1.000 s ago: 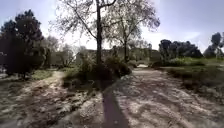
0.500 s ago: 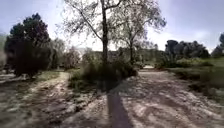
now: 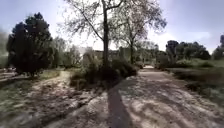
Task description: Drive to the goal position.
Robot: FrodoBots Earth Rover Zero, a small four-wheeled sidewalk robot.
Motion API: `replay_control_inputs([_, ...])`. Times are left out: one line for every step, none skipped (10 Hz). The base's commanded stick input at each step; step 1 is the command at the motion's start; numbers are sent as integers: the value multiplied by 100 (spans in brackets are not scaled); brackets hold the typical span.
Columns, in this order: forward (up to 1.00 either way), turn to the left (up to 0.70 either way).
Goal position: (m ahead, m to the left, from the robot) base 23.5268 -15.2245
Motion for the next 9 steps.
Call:
replay_control_inputs([0,-11])
replay_control_inputs([0,-48])
replay_control_inputs([0,-70])
replay_control_inputs([0,-70])
replay_control_inputs([0,-70])
replay_control_inputs([0,-70])
replay_control_inputs([0,-70])
replay_control_inputs([0,-70])
replay_control_inputs([0,-70])
